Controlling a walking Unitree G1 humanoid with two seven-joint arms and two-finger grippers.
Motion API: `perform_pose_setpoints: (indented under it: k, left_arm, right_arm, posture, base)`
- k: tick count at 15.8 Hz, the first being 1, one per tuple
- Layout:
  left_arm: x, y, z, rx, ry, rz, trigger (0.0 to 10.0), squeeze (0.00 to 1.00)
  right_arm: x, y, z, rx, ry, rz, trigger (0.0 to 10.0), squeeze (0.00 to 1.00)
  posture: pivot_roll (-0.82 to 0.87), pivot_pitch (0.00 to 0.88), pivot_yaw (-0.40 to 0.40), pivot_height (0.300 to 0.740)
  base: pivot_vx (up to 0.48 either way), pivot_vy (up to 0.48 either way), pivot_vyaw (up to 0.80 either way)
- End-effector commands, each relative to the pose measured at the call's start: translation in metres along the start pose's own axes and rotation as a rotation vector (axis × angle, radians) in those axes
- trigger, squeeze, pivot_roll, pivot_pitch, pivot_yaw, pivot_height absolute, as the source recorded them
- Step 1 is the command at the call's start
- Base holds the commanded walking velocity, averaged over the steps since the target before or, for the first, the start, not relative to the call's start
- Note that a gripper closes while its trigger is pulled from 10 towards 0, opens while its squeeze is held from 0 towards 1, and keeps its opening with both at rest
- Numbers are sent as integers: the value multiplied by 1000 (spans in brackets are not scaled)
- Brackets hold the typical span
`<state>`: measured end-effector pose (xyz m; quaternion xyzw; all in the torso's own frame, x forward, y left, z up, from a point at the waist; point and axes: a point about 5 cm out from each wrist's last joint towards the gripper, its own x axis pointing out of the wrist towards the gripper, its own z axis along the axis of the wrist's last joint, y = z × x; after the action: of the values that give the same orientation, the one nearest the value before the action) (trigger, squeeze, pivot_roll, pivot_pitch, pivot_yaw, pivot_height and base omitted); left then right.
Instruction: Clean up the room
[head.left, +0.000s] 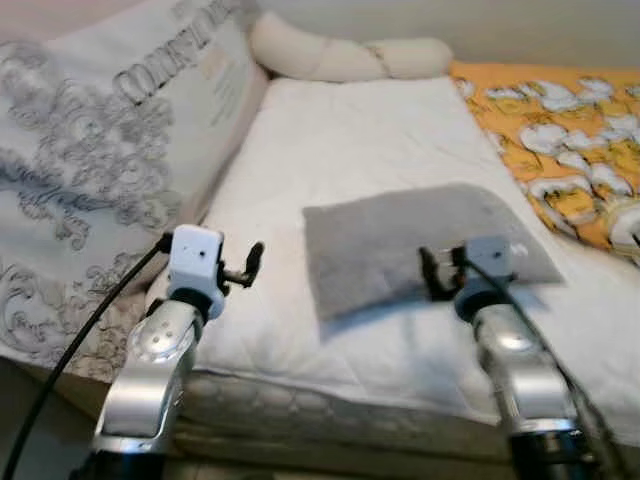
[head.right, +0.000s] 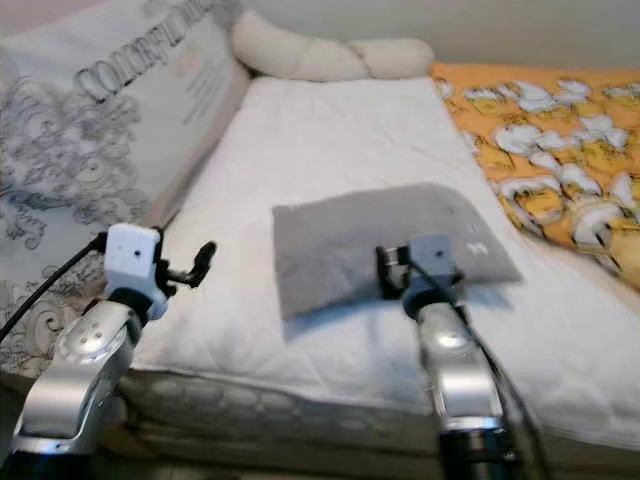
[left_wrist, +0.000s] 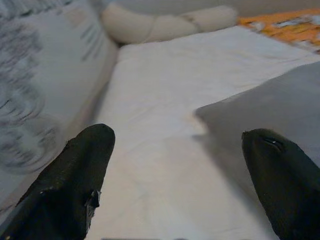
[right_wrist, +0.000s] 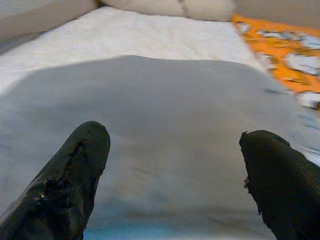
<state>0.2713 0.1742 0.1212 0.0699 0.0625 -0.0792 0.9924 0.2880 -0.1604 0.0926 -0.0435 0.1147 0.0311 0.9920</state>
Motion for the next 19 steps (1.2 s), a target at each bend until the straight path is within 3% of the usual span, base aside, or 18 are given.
perform_pose_setpoints:
  k: [1, 11, 13, 14, 15, 18, 19]
  left_arm:
    - [1, 0, 2, 10, -5, -1, 10000, 0]
    - [-4, -7, -3, 22, 7, -35, 10000, 0]
    - [-6, -7, -3, 20, 1, -40, 10000, 0]
    - [-8, -8, -4, 28, 3, -50, 10000, 0]
    - [-8, -8, -3, 38, 4, -57, 10000, 0]
    - [-11, -12, -3, 62, 8, -97, 10000, 0]
    - [-13, -15, -4, 66, 16, -125, 10000, 0]
  right_arm:
    - [0, -2, 2, -4, -6, -2, 10000, 0]
    - [-5, -5, -6, 3, 17, -22, 10000, 0]
    - [-7, -9, -4, 59, 7, -10, 10000, 0]
    - [-8, -10, -4, 80, 4, -11, 10000, 910]
    - [-9, -8, -5, 89, 2, 0, 10000, 1000]
    - [-13, -8, -7, 93, -9, -17, 10000, 1000]
    - [-13, -14, -6, 141, -5, -73, 10000, 1000]
  posture:
    - [-9, 0, 18, 740]
    - [-14, 0, 26, 740]
    - [-20, 0, 34, 740]
    - [-7, 0, 27, 740]
    - [-4, 0, 26, 740]
    - [-11, 0, 34, 740]
    - [-6, 0, 33, 740]
  base:
    - [330, 0, 0]
    - [321, 0, 0]
    - [0, 0, 0]
    - [0, 0, 0]
    - [0, 0, 0]
    - [0, 0, 0]
    - [0, 0, 0]
